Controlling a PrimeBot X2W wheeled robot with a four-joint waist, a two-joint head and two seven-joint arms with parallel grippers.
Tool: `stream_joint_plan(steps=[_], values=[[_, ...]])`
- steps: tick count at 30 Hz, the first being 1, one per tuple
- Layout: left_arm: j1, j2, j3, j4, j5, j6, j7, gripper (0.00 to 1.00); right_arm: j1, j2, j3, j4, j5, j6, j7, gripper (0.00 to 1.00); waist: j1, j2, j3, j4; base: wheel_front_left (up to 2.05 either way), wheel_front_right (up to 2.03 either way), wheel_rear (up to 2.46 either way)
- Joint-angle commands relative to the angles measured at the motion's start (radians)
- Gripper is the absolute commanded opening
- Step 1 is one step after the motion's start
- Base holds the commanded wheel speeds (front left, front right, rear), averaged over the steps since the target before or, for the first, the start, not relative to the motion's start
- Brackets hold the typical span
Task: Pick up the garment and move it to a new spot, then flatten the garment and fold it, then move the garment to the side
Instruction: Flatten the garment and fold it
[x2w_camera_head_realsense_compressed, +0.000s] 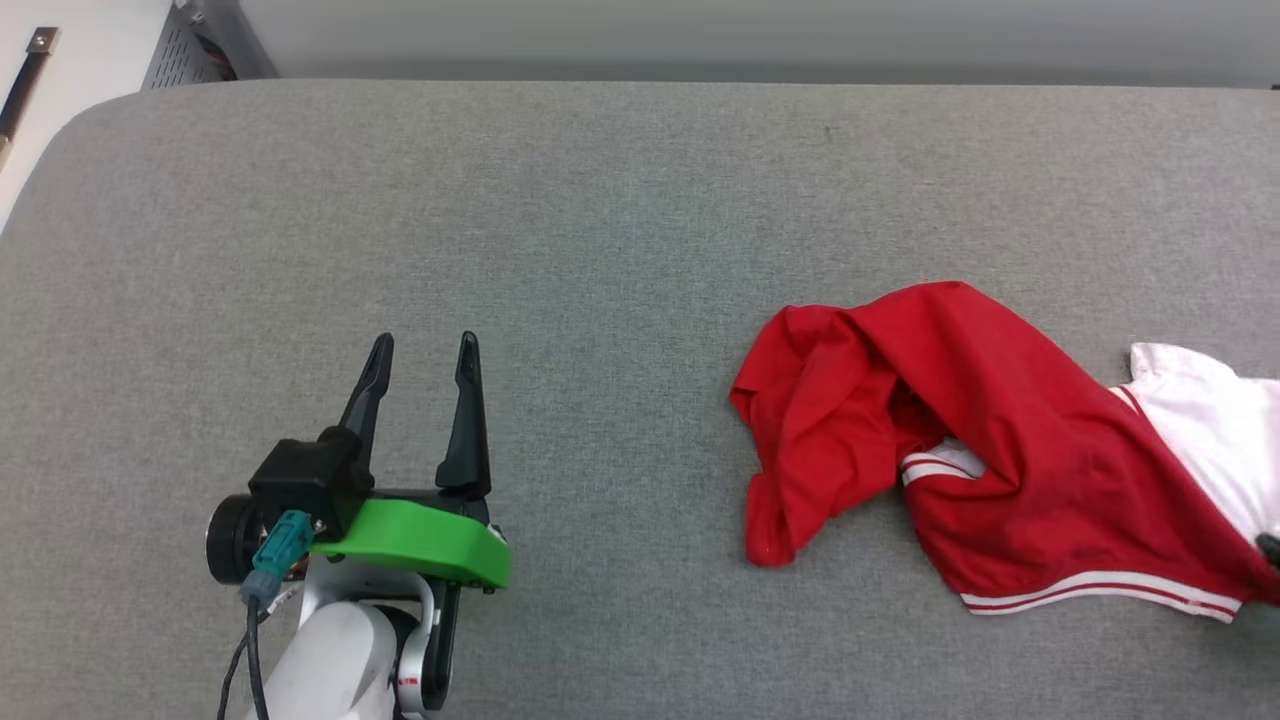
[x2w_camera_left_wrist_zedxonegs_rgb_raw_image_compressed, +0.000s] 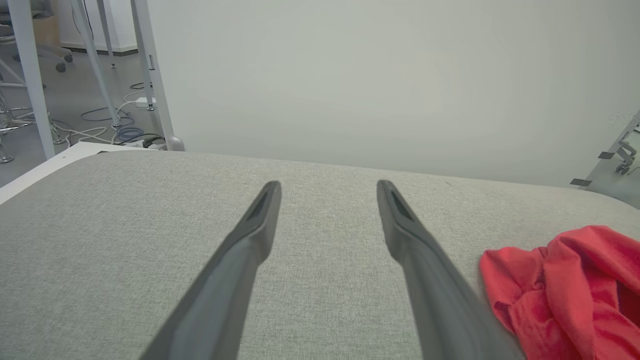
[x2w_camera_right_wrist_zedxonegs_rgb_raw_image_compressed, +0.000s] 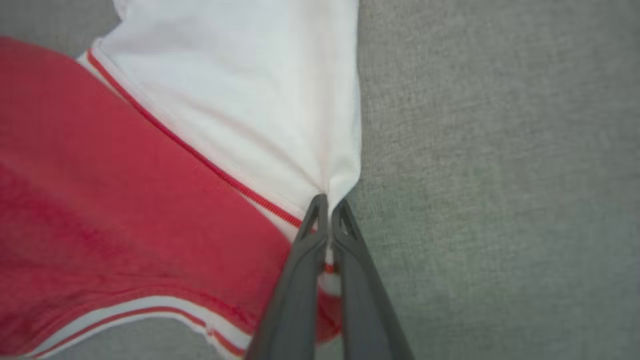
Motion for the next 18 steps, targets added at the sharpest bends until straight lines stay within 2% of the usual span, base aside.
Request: stream_joint_plan(steps=[1,5,6,7,8,12,18], values=[[0.007,0.011,0.001,-0.004,0.006,0.006,0.004,1.0,0.033,0.034,-0.015,-0.007,-0.011,-0.001,0.004,0.0,0.0,-0.0001,-0.003,-0.008,0.0,0.0,0.0],[0.009,0.015,0.0,-0.003,0.005,0.01,0.012,1.0,0.089,0.109,-0.056,-0.018,-0.051,-0.001,-0.009,0.0,0.0,-0.0001,-0.008,-0.012,0.0,0.0,0.0],[0.01,0.017,0.0,-0.001,0.004,0.011,0.014,1.0,0.094,0.121,-0.066,-0.021,-0.063,-0.001,-0.018,0.24,0.0,-0.0001,-0.011,-0.012,0.0,0.0,0.0],[0.013,0.018,0.0,0.001,0.003,0.011,0.015,1.0,0.095,0.135,-0.08,-0.026,-0.08,-0.001,-0.04,0.89,0.0,-0.0001,-0.016,-0.012,0.0,0.0,0.0],[0.016,0.019,-0.001,0.003,0.001,0.011,0.017,1.0,0.097,0.147,-0.091,-0.031,-0.1,-0.001,-0.059,1.0,0.0,-0.0001,-0.022,-0.011,0.0,0.0,0.0],[0.031,0.023,-0.001,0.009,-0.005,0.015,0.023,1.0,0.094,0.181,-0.135,-0.061,-0.181,-0.001,-0.161,1.0,0.0,-0.0001,-0.048,-0.005,0.0,0.0,0.0],[0.059,0.029,0.0,0.012,-0.017,0.021,0.034,1.0,0.088,0.255,-0.194,-0.147,-0.317,-0.001,-0.379,1.0,0.0,-0.0001,-0.087,0.006,0.0,0.0,0.0]])
